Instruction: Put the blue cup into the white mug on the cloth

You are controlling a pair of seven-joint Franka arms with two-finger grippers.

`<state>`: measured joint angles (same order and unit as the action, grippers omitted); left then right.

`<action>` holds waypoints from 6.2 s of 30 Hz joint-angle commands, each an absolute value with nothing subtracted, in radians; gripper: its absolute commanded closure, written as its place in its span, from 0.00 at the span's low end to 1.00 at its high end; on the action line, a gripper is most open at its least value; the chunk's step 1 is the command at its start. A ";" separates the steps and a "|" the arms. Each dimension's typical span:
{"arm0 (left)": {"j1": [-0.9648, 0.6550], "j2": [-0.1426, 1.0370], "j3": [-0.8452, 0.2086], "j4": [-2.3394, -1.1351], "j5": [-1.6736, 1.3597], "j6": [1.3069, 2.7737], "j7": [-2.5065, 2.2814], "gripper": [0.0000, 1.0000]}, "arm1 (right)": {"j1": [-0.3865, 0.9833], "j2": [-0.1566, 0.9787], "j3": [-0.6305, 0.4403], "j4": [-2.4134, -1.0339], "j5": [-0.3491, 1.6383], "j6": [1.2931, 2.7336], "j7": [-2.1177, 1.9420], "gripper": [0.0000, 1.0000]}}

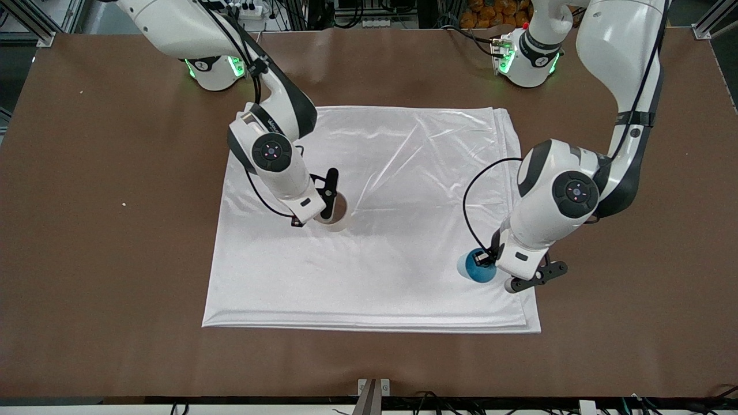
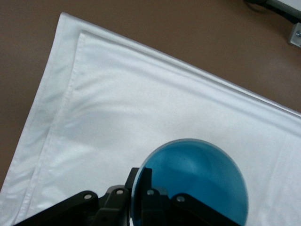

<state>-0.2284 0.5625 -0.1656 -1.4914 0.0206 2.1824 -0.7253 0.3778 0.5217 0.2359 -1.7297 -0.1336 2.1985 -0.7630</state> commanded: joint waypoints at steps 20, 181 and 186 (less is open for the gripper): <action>-0.368 0.538 -0.160 -1.506 0.043 2.146 -0.920 1.00 | 0.502 0.686 0.224 -1.603 -0.265 2.189 -0.562 0.85; -0.112 0.621 -0.097 -1.456 0.132 2.182 -0.484 0.00 | -0.175 -0.032 0.227 -1.509 -0.021 1.480 0.104 0.00; -0.058 0.571 -0.113 -1.459 0.115 2.065 -0.341 0.00 | -0.170 -0.037 0.224 -1.509 -0.021 1.489 0.104 0.00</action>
<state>-0.1023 0.6449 -0.0846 -1.4380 0.1226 2.1747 -0.4519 -0.1615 -0.0170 0.2227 -1.5081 -0.0432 1.4846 0.0884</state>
